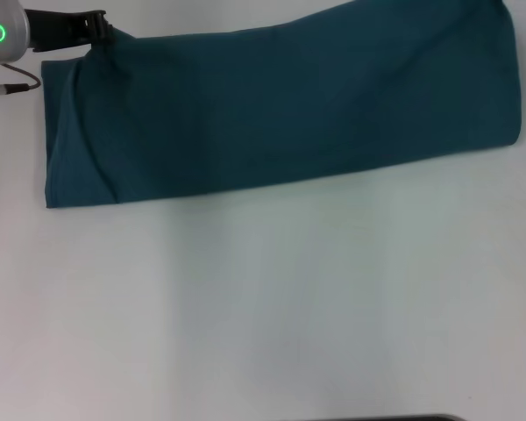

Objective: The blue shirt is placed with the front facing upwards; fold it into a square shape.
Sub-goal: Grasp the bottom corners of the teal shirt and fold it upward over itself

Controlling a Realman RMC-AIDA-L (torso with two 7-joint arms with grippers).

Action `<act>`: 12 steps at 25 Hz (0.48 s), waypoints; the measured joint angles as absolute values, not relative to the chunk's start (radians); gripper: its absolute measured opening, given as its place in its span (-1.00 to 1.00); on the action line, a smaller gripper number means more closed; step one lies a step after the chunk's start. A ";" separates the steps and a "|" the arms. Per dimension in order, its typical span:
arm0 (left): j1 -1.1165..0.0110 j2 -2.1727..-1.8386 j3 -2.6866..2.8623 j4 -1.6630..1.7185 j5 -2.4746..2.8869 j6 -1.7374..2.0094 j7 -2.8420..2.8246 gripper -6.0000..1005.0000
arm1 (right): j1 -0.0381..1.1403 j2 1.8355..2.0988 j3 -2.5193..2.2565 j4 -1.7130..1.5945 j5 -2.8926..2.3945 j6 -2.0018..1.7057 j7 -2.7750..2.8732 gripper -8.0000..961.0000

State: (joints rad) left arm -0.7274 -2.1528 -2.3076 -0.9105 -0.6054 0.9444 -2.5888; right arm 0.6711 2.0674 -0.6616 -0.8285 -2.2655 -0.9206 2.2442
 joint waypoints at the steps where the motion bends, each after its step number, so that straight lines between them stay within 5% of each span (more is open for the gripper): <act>1: -0.731 -2.155 -2.304 -0.902 -0.603 0.932 -2.589 -0.95 | 0.673 2.069 -0.685 -0.815 -2.267 -0.885 2.245 -0.92; 12: -0.749 -2.153 -2.297 -0.854 -0.598 0.844 -2.589 -0.95 | 0.693 2.071 -0.762 -0.746 -2.270 -0.735 2.243 -0.92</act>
